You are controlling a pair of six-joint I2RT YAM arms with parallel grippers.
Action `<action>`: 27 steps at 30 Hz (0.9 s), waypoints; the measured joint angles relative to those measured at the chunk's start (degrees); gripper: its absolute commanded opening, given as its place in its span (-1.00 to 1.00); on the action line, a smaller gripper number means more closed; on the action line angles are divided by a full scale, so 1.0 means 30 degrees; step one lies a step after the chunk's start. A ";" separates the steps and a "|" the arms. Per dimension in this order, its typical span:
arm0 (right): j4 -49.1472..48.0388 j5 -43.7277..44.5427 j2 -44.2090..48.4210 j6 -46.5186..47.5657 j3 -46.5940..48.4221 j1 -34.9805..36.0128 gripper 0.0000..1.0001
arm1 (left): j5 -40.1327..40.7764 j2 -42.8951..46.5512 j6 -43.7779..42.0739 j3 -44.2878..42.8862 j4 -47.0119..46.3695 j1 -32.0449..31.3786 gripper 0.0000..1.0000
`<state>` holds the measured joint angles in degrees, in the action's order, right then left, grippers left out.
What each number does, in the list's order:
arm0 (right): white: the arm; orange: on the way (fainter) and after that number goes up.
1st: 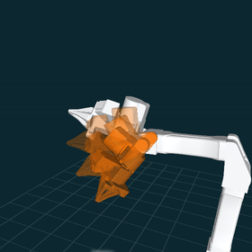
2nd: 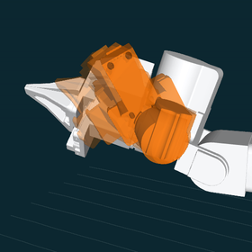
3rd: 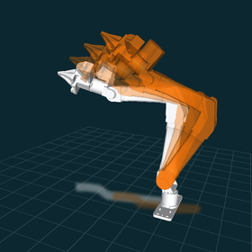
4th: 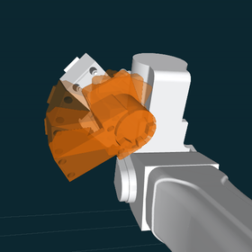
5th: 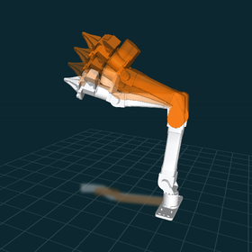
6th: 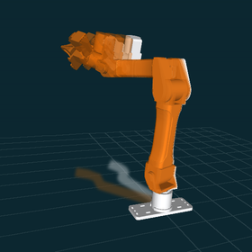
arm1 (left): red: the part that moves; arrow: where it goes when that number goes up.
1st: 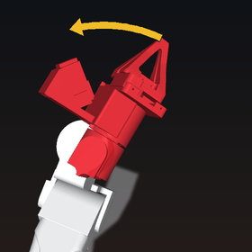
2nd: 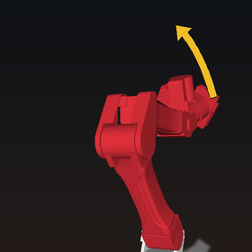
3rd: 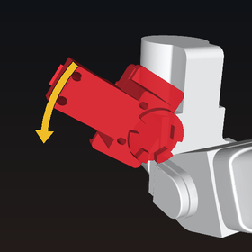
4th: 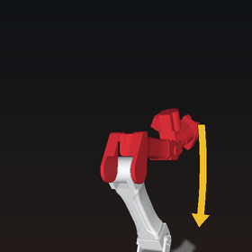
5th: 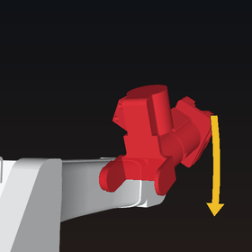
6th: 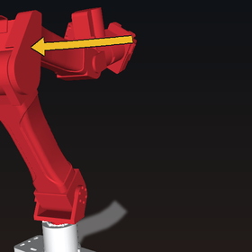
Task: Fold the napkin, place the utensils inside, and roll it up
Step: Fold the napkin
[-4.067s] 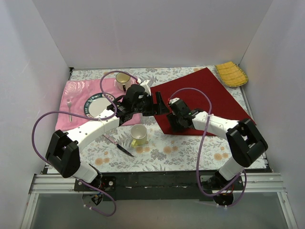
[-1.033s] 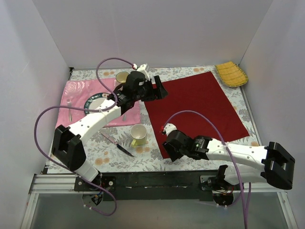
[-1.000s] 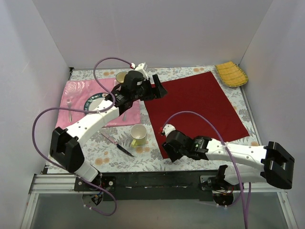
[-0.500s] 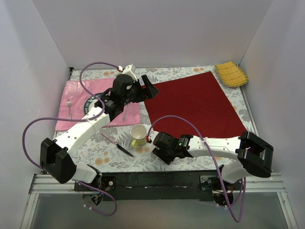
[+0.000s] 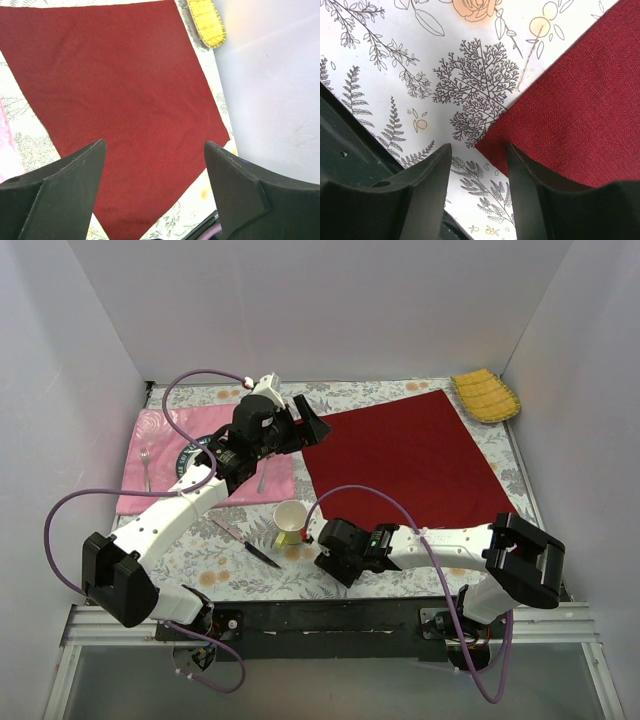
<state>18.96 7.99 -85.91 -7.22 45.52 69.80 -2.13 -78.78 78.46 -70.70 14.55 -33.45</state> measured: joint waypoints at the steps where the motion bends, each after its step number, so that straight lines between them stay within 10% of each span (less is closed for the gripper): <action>1: -0.0189 -0.0182 -0.0051 -0.0015 -0.0109 -0.0102 0.04 | 0.0000 0.0022 0.0000 0.0000 0.0000 0.0015 0.58; 12: -0.1428 -0.0044 -0.0124 -0.0393 -0.0452 -0.0379 -0.86 | -0.0087 0.0160 0.0000 0.0000 0.0000 0.0175 0.59; 22: 0.0372 0.0226 -0.0095 -0.1661 0.1158 -0.0969 -0.97 | -0.0146 0.0160 -0.0022 0.0000 0.0007 0.0372 0.60; 27: 0.0335 -0.0510 0.0328 -0.1982 0.2579 -0.5748 -0.97 | -0.0342 0.0124 -0.0073 0.0000 0.0007 0.0474 0.59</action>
<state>19.97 6.46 -84.93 -13.17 53.25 52.56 -3.16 -78.41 78.24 -70.70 14.57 -32.03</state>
